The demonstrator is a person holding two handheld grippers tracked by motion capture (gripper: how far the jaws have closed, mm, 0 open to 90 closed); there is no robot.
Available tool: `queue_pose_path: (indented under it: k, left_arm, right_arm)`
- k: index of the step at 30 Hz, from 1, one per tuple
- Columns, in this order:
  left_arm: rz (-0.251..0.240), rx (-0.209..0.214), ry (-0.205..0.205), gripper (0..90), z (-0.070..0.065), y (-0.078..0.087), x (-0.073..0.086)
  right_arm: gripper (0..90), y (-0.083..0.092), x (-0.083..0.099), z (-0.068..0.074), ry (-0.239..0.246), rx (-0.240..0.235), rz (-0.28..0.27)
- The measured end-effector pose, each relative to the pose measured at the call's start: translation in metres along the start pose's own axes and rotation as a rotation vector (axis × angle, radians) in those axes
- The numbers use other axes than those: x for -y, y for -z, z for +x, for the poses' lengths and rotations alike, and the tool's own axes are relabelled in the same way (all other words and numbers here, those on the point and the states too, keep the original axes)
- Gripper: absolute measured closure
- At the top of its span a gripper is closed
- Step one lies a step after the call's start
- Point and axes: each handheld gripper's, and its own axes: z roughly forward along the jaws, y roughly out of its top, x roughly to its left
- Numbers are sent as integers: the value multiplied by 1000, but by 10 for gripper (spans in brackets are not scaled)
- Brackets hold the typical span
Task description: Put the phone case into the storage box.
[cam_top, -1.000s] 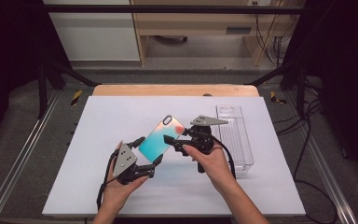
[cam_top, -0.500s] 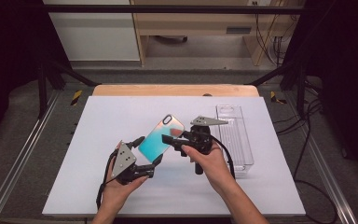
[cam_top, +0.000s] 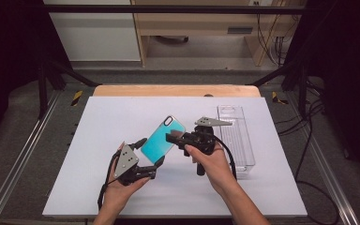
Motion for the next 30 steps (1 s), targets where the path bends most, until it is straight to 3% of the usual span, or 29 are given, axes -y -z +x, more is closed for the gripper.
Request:
queue_pose_path:
  k: [7, 13, 18, 21, 26, 30]
  left_arm:
    - [23, 4, -20, 167, -1, -3, 4]
    - [38, 12, -15, 167, -1, -5, 7]
    - [44, 15, -24, 167, -1, -7, 9]
    - [42, 16, -33, 165, 0, -6, 8]
    - [33, 44, 0, 163, 1, -7, 10]
    - [30, 61, 5, 152, 2, -5, 10]
  right_arm:
    - [780, 1, 1, 2, -20, -41, -11]
    - [806, 1, 3, 7, -7, -56, -10]
    - [812, 0, 4, 11, 36, -50, 1]
    - [814, 0, 4, 16, 93, -49, -6]
    - [817, 0, 2, 21, 151, -56, 1]
    - [817, 3, 0, 20, 210, -45, 23]
